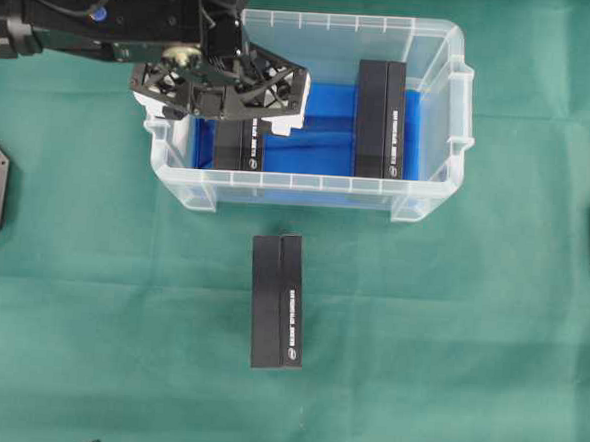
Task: Take the box out of the case with the left arm.
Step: 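Lower the left gripper around the middle black box and close it, then lift the gripped middle box upward out of the case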
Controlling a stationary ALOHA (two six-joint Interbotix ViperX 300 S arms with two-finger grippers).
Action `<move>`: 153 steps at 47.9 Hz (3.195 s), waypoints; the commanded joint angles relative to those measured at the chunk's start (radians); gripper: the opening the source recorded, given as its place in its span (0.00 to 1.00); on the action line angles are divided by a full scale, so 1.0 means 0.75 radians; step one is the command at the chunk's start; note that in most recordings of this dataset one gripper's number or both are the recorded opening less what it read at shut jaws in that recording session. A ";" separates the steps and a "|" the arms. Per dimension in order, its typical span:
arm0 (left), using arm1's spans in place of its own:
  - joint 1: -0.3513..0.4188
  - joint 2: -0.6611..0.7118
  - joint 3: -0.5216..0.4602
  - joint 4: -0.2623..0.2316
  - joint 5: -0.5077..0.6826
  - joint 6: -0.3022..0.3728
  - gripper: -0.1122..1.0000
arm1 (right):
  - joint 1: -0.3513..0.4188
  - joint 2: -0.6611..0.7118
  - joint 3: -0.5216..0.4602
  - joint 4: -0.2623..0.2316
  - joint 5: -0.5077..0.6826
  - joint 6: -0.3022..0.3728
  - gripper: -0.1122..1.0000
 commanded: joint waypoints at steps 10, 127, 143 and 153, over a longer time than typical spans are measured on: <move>0.006 -0.004 0.121 0.022 -0.147 -0.063 0.87 | -0.002 0.004 -0.012 0.002 0.000 0.002 0.12; 0.018 -0.057 0.002 -0.004 -0.102 -0.045 0.67 | -0.002 0.008 -0.008 0.002 -0.004 0.002 0.12; 0.020 -0.180 -0.141 0.000 0.102 -0.045 0.67 | -0.002 0.008 -0.008 0.000 -0.006 0.002 0.12; 0.020 -0.188 -0.258 0.000 0.200 -0.010 0.67 | -0.002 0.008 -0.006 0.002 -0.006 0.002 0.12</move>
